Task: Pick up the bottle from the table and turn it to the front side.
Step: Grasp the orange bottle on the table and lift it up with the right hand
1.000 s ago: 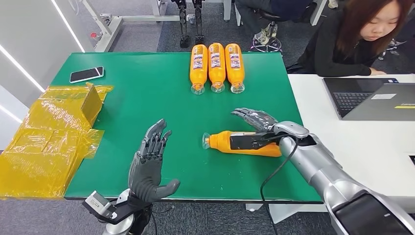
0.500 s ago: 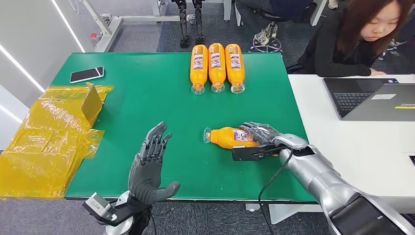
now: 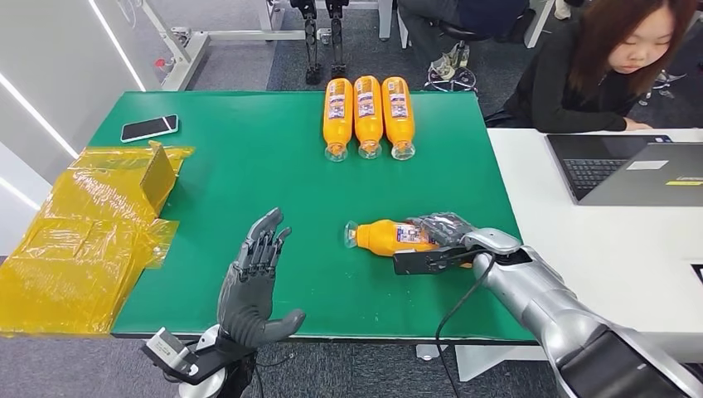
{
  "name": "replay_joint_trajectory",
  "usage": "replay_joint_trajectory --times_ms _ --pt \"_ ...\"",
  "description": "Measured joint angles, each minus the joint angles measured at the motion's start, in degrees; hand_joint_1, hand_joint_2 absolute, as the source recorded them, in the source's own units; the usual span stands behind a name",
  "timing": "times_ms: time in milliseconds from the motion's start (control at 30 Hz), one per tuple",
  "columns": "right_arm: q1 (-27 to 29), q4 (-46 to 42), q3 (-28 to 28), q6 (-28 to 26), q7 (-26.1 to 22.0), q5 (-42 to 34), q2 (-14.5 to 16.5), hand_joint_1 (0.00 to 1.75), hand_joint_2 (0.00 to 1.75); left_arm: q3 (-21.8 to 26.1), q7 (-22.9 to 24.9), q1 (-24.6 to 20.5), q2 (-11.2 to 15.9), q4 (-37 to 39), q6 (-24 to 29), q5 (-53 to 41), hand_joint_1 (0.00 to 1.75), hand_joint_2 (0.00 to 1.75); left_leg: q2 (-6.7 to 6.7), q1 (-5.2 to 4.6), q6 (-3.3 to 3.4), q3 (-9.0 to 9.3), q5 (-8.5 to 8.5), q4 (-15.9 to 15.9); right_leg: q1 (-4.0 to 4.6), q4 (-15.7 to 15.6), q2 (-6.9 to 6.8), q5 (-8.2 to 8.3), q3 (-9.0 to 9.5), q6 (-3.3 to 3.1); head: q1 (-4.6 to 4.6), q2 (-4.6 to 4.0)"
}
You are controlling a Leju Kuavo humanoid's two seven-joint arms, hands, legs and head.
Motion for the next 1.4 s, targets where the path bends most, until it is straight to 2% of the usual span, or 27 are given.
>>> replay_joint_trajectory --times_ms 633,767,833,967,1167,1267,1400 --pt "0.34 -2.46 0.32 -4.03 -0.57 -2.33 0.04 1.75 1.75 0.11 0.0 0.68 -0.03 -0.52 0.05 -0.61 0.0 1.75 0.0 0.0 0.01 -0.04 0.01 0.0 0.0 0.01 0.0 0.02 -0.01 0.02 0.0 0.0" --pt "0.89 -15.82 -1.76 -13.94 4.23 -1.47 -1.75 1.75 1.75 1.15 0.0 2.48 0.3 -2.03 2.37 -0.42 0.0 1.75 0.08 0.0 0.01 -0.23 0.03 0.01 -0.01 0.03 0.12 0.07 -0.31 -0.02 -0.02 0.0" --pt "1.72 -21.79 -2.87 -15.17 5.87 0.74 -2.64 1.75 1.75 1.56 0.0 2.75 0.33 -2.32 2.57 -0.61 0.0 1.75 0.03 0.0 0.01 -0.29 0.03 0.0 0.0 0.03 0.07 0.04 -0.37 -0.01 -0.01 0.0" --pt "5.39 -32.37 -4.96 -18.87 9.15 7.46 -3.44 1.75 1.75 2.67 0.74 2.38 -0.38 -2.4 2.27 -1.42 0.0 1.75 0.04 0.01 -0.01 -0.38 0.01 -0.01 0.01 0.02 0.08 0.02 -0.46 0.01 -0.01 0.0" --pt "16.36 -45.13 -6.45 -24.2 10.32 15.87 -3.94 1.75 1.75 4.26 1.63 1.74 -1.51 -2.44 1.52 -2.04 0.0 1.75 0.01 0.0 0.01 -0.49 -0.04 -0.02 0.01 0.01 0.02 -0.01 -0.51 0.03 0.0 0.0" --pt "21.12 -48.29 -6.22 -25.55 10.83 17.88 -3.23 1.75 1.75 4.53 1.72 0.9 -1.89 -2.26 1.21 -1.73 0.0 1.75 0.01 0.0 0.03 -0.54 -0.05 -0.03 0.01 0.01 0.01 -0.02 -0.54 0.03 -0.01 0.0" --pt "26.11 -50.91 -5.94 -26.45 12.15 20.88 -0.72 1.75 1.75 4.73 1.89 -0.78 -2.44 -1.07 0.63 -0.74 0.0 1.75 0.02 0.01 0.03 -0.54 -0.04 -0.03 0.01 0.02 0.02 -0.02 -0.56 0.03 -0.01 0.0"
